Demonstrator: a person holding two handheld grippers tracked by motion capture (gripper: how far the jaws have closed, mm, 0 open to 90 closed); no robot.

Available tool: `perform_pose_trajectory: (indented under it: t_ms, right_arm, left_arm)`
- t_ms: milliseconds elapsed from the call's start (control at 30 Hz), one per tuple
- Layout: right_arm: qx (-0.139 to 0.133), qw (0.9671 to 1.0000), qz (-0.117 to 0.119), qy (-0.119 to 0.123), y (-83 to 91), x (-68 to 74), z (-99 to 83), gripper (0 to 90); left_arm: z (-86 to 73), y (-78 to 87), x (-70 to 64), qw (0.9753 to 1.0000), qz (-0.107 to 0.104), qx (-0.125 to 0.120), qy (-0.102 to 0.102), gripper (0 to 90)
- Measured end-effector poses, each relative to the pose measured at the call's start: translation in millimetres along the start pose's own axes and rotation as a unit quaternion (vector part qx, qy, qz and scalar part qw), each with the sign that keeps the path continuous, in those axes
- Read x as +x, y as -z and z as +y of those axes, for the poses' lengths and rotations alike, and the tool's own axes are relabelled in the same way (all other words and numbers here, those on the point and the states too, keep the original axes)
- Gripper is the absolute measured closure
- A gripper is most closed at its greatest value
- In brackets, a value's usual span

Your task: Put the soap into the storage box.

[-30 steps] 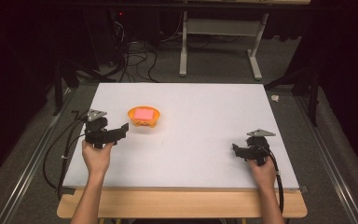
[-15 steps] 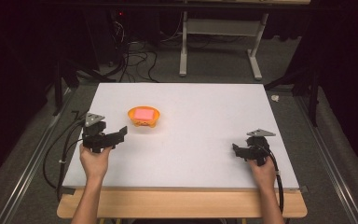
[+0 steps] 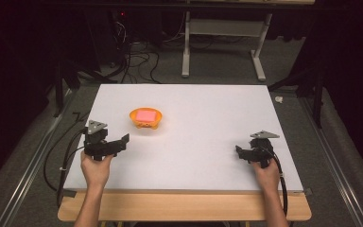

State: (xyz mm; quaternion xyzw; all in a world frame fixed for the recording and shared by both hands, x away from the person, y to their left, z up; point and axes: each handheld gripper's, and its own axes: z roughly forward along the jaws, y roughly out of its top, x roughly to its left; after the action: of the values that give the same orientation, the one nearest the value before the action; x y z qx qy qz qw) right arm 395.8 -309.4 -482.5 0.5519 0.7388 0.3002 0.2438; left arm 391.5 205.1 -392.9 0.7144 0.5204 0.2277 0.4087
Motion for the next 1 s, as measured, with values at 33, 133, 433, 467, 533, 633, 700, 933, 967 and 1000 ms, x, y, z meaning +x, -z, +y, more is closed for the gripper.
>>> perform_pose_trajectory:
  t_ms: [33,133,433,467,533,633,700,933,967,1000]
  right_arm:
    - [0.0,1.0,0.0,0.0,0.0,0.0,0.0,21.3]
    - [0.0,1.0,0.0,0.0,0.0,0.0,0.0,21.2]
    - [0.0,1.0,0.0,0.0,0.0,0.0,0.0,21.3]
    - [0.0,1.0,0.0,0.0,0.0,0.0,0.0,21.3]
    - [0.0,1.0,-0.001,0.0,0.0,0.0,0.0,21.3]
    - [0.0,1.0,0.0,0.0,0.0,0.0,0.0,21.2]
    - [0.0,1.0,0.0,0.0,0.0,0.0,0.0,21.3]
    - [0.0,1.0,0.0,0.0,0.0,0.0,0.0,21.3]
    - [0.0,1.0,0.0,0.0,0.0,0.0,0.0,21.3]
    - [0.0,1.0,0.0,0.0,0.0,0.0,0.0,21.3]
  left_arm:
    - [-1.2,0.2,0.4,1.0,-0.001,0.0,0.001,16.5]
    - [-4.4,0.1,0.6,1.0,0.0,0.002,0.001,16.5]
    - [-10.8,-0.2,4.4,1.0,0.0,0.006,0.005,16.5]
    - [-13.2,-1.3,5.9,0.9999,-0.002,0.009,0.007,16.5]
    - [-15.6,-2.7,6.8,0.9999,0.003,0.013,0.005,16.5]
    - [-18.1,-3.6,8.3,0.9999,0.002,0.013,0.008,17.2]
    - [-22.4,-6.2,9.9,0.9998,0.005,0.015,0.01,18.1]
    - [-30.4,-16.1,14.5,0.9993,0.008,0.035,0.013,18.8]
    - [-31.3,-17.3,15.1,0.9991,0.007,0.038,0.013,18.8]
    - [-31.3,-17.3,15.1,0.9991,0.007,0.038,0.013,18.8]
